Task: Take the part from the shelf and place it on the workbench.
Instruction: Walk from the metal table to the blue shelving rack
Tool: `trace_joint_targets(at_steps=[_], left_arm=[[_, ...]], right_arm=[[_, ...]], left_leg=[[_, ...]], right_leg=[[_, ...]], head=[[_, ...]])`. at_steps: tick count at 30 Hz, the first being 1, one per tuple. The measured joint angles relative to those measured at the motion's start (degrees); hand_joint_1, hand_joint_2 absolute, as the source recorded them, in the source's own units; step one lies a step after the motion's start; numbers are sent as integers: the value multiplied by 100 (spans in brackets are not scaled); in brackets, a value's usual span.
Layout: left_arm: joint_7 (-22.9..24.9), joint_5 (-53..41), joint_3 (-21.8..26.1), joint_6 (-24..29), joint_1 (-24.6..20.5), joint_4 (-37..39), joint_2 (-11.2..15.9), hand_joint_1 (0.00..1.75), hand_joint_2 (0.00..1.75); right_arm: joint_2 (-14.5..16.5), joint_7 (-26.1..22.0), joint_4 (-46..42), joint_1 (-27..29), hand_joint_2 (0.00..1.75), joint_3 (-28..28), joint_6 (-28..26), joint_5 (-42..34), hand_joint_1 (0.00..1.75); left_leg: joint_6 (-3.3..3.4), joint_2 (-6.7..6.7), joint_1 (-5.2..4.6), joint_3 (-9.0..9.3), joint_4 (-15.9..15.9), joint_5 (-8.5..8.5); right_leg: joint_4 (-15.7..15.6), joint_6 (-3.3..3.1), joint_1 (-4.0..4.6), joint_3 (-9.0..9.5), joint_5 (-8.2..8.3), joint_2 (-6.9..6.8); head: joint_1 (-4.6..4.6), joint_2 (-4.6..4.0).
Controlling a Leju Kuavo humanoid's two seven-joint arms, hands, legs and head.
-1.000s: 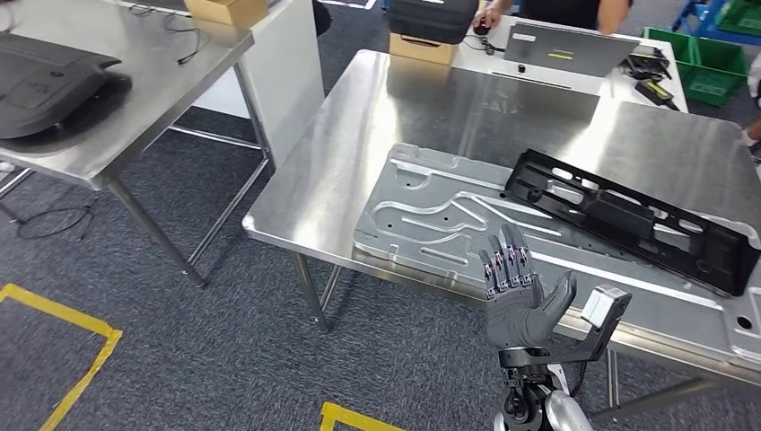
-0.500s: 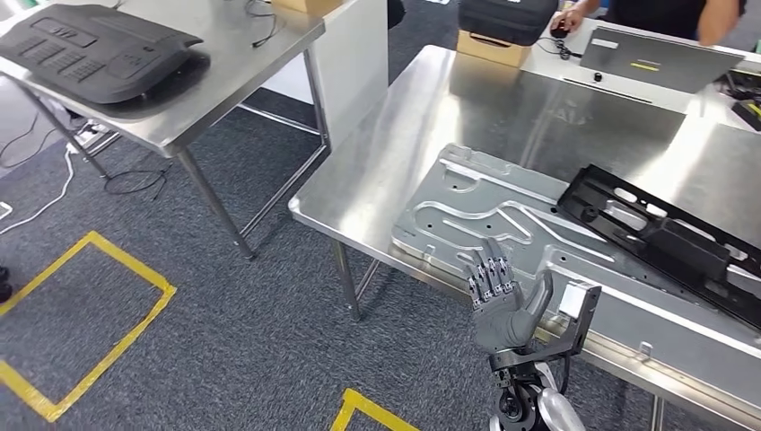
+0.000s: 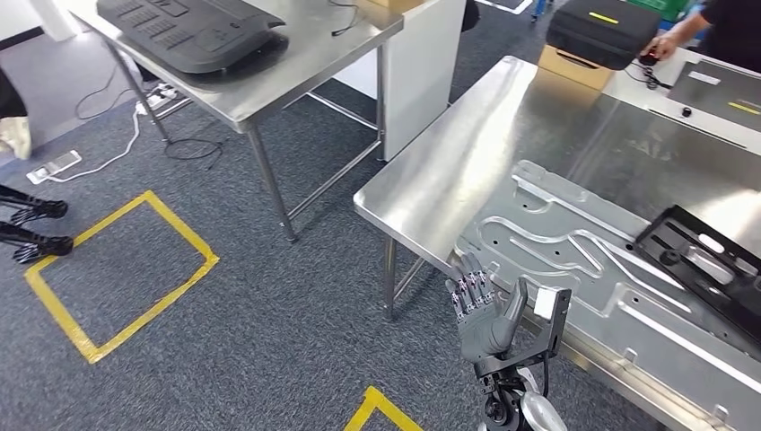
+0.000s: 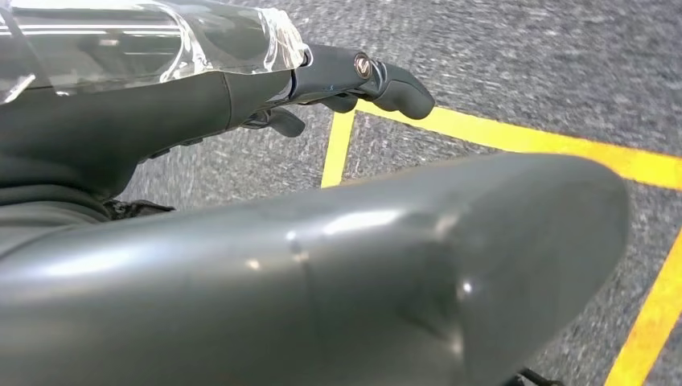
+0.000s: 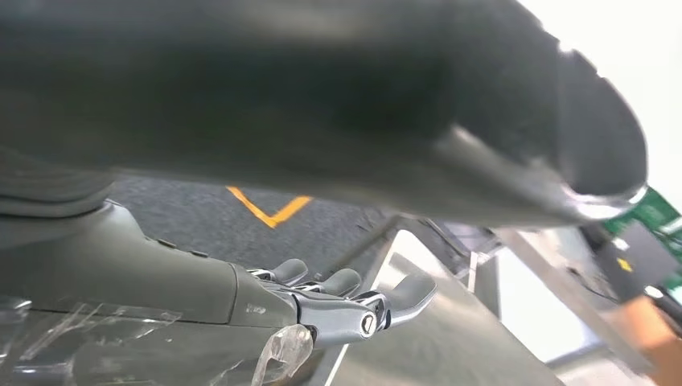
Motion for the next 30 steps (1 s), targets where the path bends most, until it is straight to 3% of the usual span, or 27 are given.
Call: trace_joint_targets(at_steps=[2,4,6,8,10,12,13,14,15,17,19,21,23,25,27,28,29,30], left_arm=[[-2,1,-10,1,-8,0,-1,0,0],[-4,2,-27,1,-18,0,-1,0,0],[-4,3,-47,2,-6,0,3,0,0],[-2,3,-68,2,11,0,10,0,0],[-2,1,-80,1,-3,0,14,0,0],[-2,0,-87,1,-20,0,14,0,0],[-2,1,-91,1,-17,0,14,0,0],[-2,2,-96,1,-10,0,14,0,0],[-3,3,-101,1,-5,0,15,0,0],[-4,7,-105,2,-20,0,19,0,0],[-8,16,-111,3,-53,0,23,0,0],[-10,24,-118,5,-59,0,23,0,0],[-10,30,-121,15,-39,0,26,0,0],[-11,50,-124,39,-38,0,30,0,0],[-11,85,-128,66,-46,0,30,0,0],[-11,99,-130,76,-43,0,30,0,0],[-11,108,-132,81,-38,0,31,0,0],[-11,109,-134,85,-32,0,31,0,0]], right_arm=[[0,4,75,-1,0,8,4,-25,0],[0,8,142,3,0,28,10,-46,0],[2,14,201,3,0,49,16,-66,0],[7,14,244,-4,0,56,19,-71,0],[12,12,279,-5,0,61,19,-75,0],[13,13,329,-2,0,72,20,-88,0],[13,13,361,-2,0,80,21,-101,0],[13,13,392,-4,0,90,24,-115,0],[14,13,422,-7,0,101,28,-128,0],[15,11,475,-15,0,120,46,-156,0],[15,10,535,-26,0,133,71,-183,0],[16,20,610,-37,0,146,92,-207,0],[16,34,704,-53,0,159,120,-249,0],[13,39,826,-62,0,169,153,-314,0],[9,39,979,-53,0,184,180,-388,0],[7,39,1061,-47,0,191,190,-418,0],[7,39,1133,-46,0,196,197,-444,0],[7,38,1196,-46,0,199,205,-467,0]], left_leg=[[-23,-151,6,6,12,-10],[-71,-268,7,-31,23,-6],[-132,-378,22,-74,3,17],[-193,-214,14,-197,194,-107],[-245,117,-2,-568,945,-476],[-278,246,8,-1026,1854,-807],[-284,265,13,-1136,2052,-836],[-283,282,17,-1109,1980,-751],[-274,323,18,-942,1639,-569],[-239,557,-13,-414,632,-169],[-189,711,-55,-104,55,7],[-135,618,-71,-87,-1,21],[-66,493,-58,-76,-35,49],[-1,375,-37,-57,-65,74],[24,249,-38,-57,-66,77],[25,175,-37,-55,-63,76],[25,98,-34,-53,-59,75],[22,16,-27,-48,-55,73]], right_leg=[[-950,-21,-28,425,459,286],[-1448,-43,-44,639,629,506],[-1524,-84,-40,663,634,424],[-1581,-153,-44,696,658,282],[-1620,-206,-39,727,664,121],[-1622,-228,-26,737,648,-51],[-1621,-232,-23,743,637,-132],[-1621,-230,-22,752,625,-204],[-1621,-221,-21,766,611,-267],[-1616,-179,-6,808,572,-376],[-1610,-122,23,837,539,-475],[-1616,-73,34,853,525,-581],[-1482,-30,9,807,388,-499],[-789,-6,-11,486,0,-230],[191,5,-9,-12,-367,-75],[466,12,-9,-177,-407,-53],[504,17,-13,-234,-338,-45],[291,19,-21,-170,-166,-33]], head=[[2,1],[2,2],[2,1],[-2,1],[-5,0],[-2,-1],[-2,-1],[-3,-1],[-4,-1],[-7,0],[-7,1],[-8,2],[-10,1],[-9,-1],[-9,-1],[-9,-1],[-9,-1],[-9,0]])
